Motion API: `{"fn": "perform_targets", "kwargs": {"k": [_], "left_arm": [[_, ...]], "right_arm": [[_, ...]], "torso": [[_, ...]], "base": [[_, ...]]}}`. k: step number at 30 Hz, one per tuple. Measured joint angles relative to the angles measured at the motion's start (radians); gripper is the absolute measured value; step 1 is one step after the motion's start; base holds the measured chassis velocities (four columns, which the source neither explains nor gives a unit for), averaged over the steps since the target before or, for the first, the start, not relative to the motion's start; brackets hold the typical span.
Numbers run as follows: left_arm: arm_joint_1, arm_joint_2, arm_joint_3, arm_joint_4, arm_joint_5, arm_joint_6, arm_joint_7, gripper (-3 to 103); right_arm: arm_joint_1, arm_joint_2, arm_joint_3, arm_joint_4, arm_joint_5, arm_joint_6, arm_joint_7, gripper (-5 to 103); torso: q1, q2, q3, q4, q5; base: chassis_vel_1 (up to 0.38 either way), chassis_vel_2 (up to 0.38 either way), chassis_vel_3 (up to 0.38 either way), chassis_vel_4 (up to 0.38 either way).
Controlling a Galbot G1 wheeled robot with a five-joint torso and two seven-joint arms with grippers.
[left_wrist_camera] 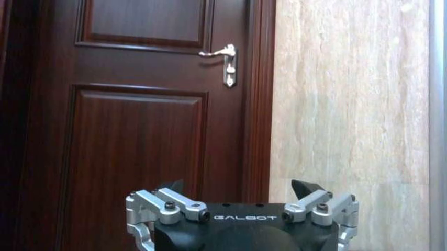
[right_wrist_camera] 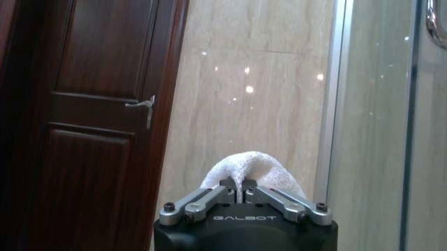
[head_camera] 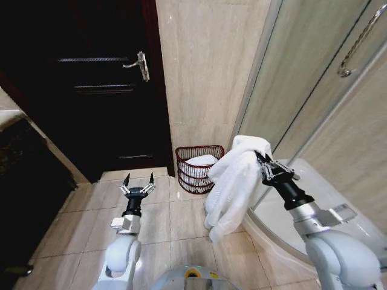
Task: Discard the used towel into the hamper.
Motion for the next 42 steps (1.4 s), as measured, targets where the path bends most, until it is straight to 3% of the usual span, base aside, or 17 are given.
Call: {"fn": "perform_targets", "kwargs": {"k": [42], "left_arm": [[0.018, -0.026, 0.001, -0.064, -0.001, 0.008, -0.005, 100]], "right_arm": [[-0.029, 0.003, 0.042, 0.0, 0.045, 0.002, -0.012, 3]], "torso": [[0.075, 0.176, 0.101, -0.0001, 0.0]], "base": [[0.0, 0.0, 0.0, 0.0]]}}
